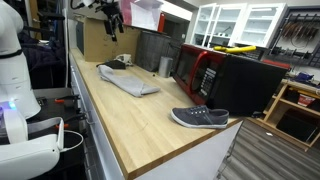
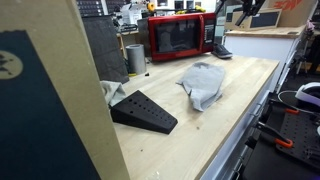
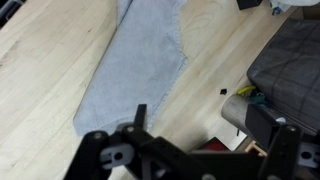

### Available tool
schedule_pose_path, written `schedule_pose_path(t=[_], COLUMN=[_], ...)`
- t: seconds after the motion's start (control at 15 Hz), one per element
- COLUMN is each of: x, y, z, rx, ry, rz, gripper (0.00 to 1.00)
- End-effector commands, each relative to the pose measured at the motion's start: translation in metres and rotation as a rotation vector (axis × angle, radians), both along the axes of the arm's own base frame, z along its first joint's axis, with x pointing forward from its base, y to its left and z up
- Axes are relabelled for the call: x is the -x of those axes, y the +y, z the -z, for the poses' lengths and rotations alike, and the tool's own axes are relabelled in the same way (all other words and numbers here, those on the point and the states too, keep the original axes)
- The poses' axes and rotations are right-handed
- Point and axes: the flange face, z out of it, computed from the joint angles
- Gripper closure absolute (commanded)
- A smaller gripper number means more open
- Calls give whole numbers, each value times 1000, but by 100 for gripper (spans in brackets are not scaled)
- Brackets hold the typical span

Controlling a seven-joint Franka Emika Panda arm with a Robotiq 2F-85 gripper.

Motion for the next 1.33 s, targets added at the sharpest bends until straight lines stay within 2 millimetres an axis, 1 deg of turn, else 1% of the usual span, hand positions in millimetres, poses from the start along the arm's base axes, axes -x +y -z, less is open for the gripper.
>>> schedule_pose_path(t=[0.0, 0.2, 0.27, 0.4, 0.53, 0.67, 1.0, 1.13, 1.27], x=[-21, -39, -19, -29, -34, -39, -84, -103, -121], y=[-14, -16, -14, -16, -16, -16, -46, -52, -55], z=[4, 13, 11, 16, 17, 26, 46, 56, 69], rx=[15, 42, 28, 33, 35, 66, 119, 114, 101], ry=[-6, 11, 3, 18, 24, 31, 50, 67, 105], rz=[-17, -86, -47, -65, -73, -79, -99, -113, -140], gripper=[0, 0, 0, 0, 0, 0, 0, 0, 0])
